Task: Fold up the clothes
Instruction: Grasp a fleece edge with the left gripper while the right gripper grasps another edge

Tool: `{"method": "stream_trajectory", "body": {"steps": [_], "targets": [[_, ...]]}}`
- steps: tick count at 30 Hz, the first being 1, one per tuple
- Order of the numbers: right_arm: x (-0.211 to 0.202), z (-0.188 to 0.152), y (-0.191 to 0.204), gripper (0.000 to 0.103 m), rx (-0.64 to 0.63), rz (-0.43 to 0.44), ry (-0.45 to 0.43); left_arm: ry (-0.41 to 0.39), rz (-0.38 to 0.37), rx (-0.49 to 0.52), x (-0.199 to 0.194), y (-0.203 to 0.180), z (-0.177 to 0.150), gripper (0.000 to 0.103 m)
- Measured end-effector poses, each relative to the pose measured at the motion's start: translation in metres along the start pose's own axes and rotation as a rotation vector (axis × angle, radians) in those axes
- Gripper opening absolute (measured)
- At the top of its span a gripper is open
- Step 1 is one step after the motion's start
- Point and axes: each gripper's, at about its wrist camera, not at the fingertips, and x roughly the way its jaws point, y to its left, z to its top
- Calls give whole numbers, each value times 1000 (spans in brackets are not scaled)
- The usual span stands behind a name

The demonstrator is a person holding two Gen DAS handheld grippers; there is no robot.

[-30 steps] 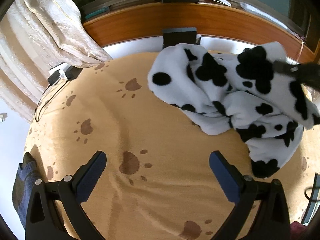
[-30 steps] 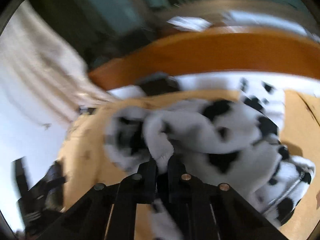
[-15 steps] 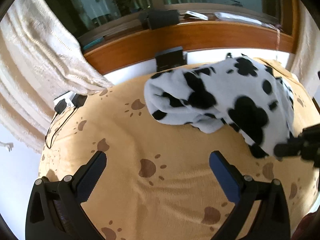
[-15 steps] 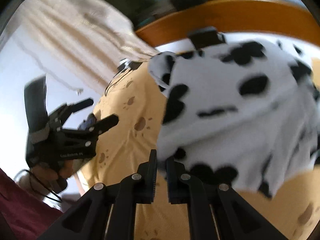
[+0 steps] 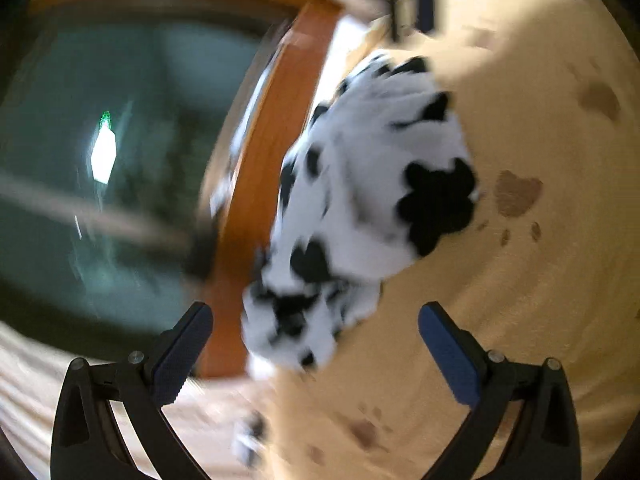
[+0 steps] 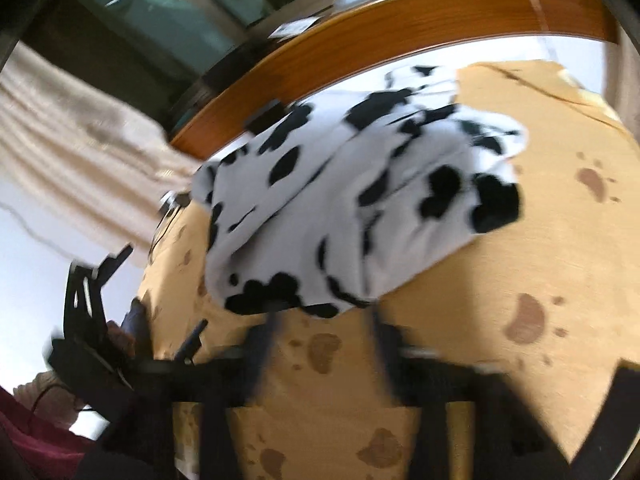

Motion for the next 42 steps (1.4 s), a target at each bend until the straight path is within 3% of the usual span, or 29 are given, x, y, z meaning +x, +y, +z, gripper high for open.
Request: {"method": "stream_trajectory", "body": {"steps": [3,7,12,17,20,22,24,26,29,34,37,42], "targets": [[-10,0,-8,81,-6,-15,-41,-112,9,165,-1,-19,3,103],[-8,-2,-10,81,23,-27,-36,-216,156,368,12,-32,-1,103],[2,-9,-17,81,100,-20,-23,-321,243,636,34,-50,-14,103],[1,-13,-15,81,117,-19,-43,-414,238,855,44,-67,-29,103],[-2,-14,-15,81,118,-8,-62,-408,235,906,52,-74,-29,99],[-4,-15,-13,81,114,-3,-70,-363,229,878,60,-71,-22,86],[-5,-16,-10,81,99,-8,-73,-289,212,820,69,-62,-11,45],[-5,-16,-8,81,83,-17,-76,-213,166,749,76,-49,-2,23],[-7,-15,-8,81,64,-35,-92,-161,92,609,76,-22,5,21],[-15,-7,-16,81,81,-78,-140,-165,231,459,74,19,9,21],[-17,-3,-23,81,92,-99,-154,-117,286,369,81,48,8,21],[-18,-2,-30,81,63,-178,-169,22,202,72,95,122,5,21]]}}
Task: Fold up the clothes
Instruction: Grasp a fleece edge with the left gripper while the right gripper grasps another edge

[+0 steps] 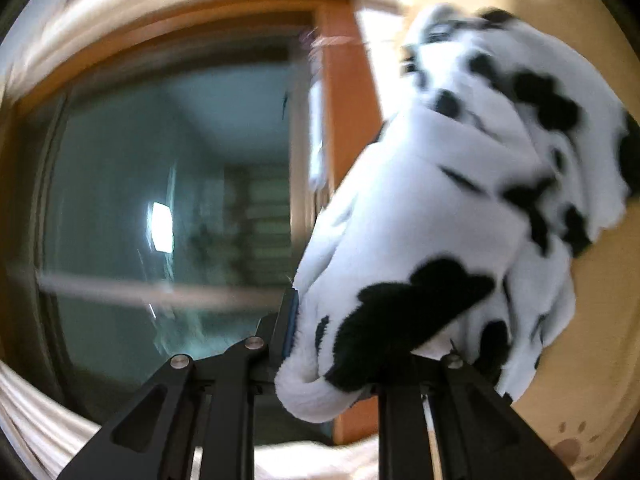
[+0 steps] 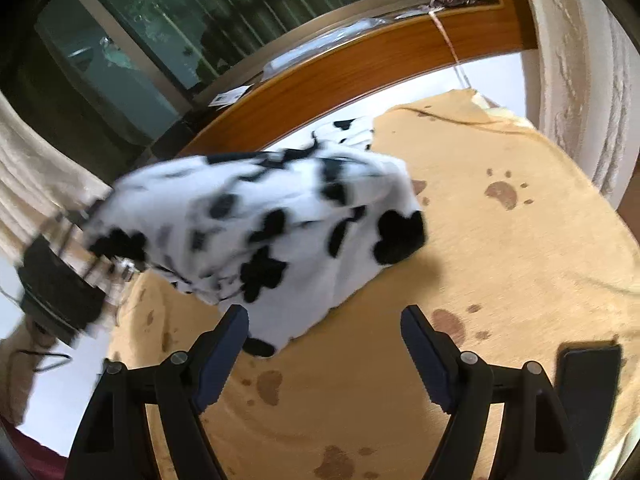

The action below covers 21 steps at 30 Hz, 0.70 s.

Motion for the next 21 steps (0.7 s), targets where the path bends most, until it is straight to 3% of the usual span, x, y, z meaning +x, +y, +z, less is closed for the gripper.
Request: {"method": "stream_trajectory", "body": {"steps": [7,12,17,21], "targets": [[27,4,6,81,-250,-232,-17,102,-166,-343,21,80,-15,21],[57,10,14,81,-490,-326,-60,136,-226,-471,21,113,-28,21],[91,48,4,80,-467,-251,-47,152,-246,-498,25,117,-32,21],[114,90,-4,80,-393,-77,-29,165,-272,-537,24,119,-37,21]]}}
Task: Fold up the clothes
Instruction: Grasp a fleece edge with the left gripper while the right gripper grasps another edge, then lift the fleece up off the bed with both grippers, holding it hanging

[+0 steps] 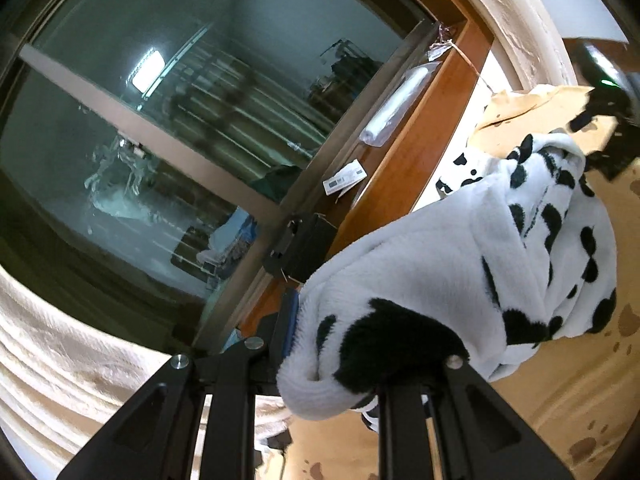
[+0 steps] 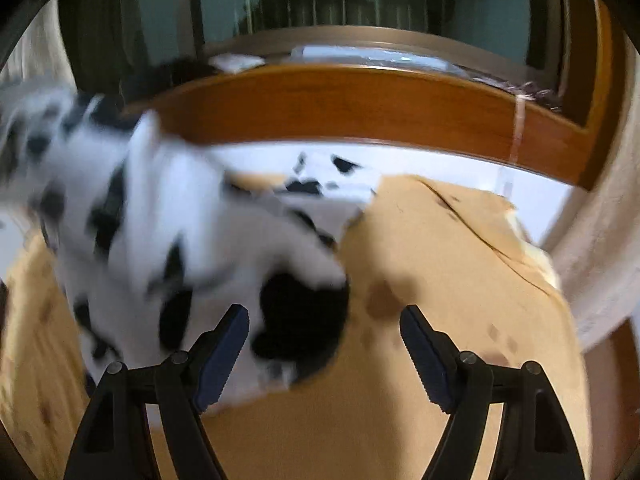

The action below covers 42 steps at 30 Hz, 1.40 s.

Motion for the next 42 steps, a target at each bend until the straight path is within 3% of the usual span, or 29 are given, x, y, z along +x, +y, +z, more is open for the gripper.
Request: {"method": "stream_trajectory", "body": {"steps": [2,4,5,11,17,23,28,32,35,37,38,40,41,42], "targets": [[14,11,-6,79,40,111,41,12,-16,-36,-2,8,-4,21],[25,16,-2,41,59,174,99,28,-36,-80,-2,16,-8,21],[27,17,0,5,68,161,122,41,-47,-114,-2,22,-10,21],[-14,28,9,4,143,150,11,120,-93,-303,1,53,-36,21],[-104,76,12,3,152,149,-240,114,-86,-442,-29,80,-45,21],[-190,98,32,3,104,135,-449,44,-64,-589,-83,118,-43,21],[-260,109,46,3,67,76,-634,-78,-43,-704,-143,151,-32,21],[-333,119,43,0,68,-6,-852,-177,-33,-741,-187,163,-13,21],[-368,137,40,1,-28,68,-890,-222,-38,-714,-211,158,3,21],[-369,138,43,1,-113,45,-878,-226,-35,-682,-219,150,10,21],[-363,134,45,3,-152,28,-863,-218,-34,-671,-221,146,12,21],[-337,117,52,26,-203,-2,-780,-194,-31,-669,-221,142,11,21],[-315,102,57,74,-225,-15,-704,-180,-24,-678,-220,143,10,21],[-295,88,62,103,-246,-26,-638,-169,-17,-688,-222,145,8,21]]}}
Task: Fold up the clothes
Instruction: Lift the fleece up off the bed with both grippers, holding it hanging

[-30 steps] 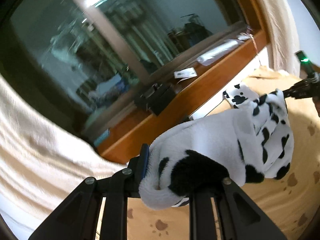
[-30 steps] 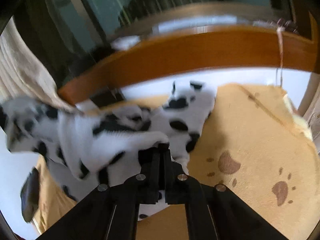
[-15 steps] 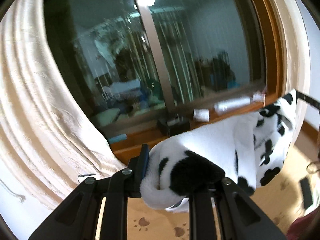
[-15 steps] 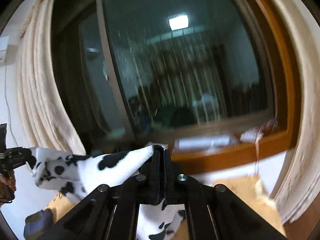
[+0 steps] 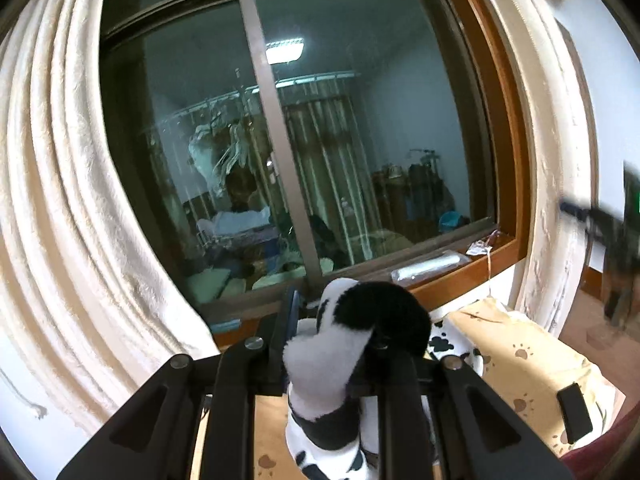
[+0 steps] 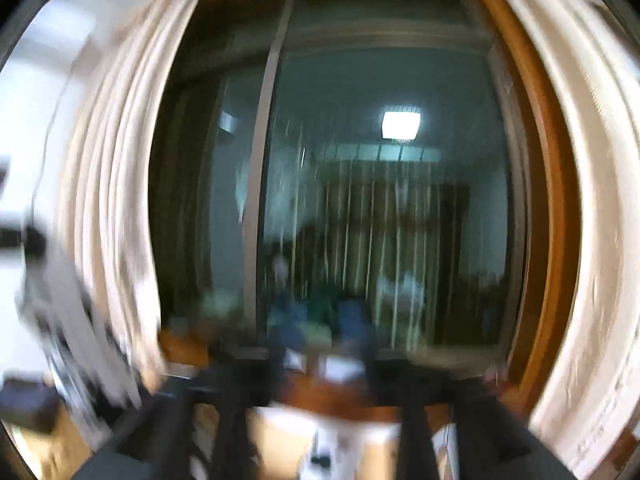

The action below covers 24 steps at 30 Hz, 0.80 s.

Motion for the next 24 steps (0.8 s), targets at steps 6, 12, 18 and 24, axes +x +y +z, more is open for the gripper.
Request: {"method": "stream_trajectory", "body": {"steps": [6,12,18,24], "targets": [[25,-131,88,103,-242,-1,238,1,61,-11,-21,5,18,21],[27,-183,174,103,-404,111,190,-44,48,26,-49,-11,47,21],[49,-175,209,103,-368,151,100,-84,31,33,-79,-28,75,21],[44,-122,186,103,-209,121,-35,-104,83,65,-98,-34,85,21]]}}
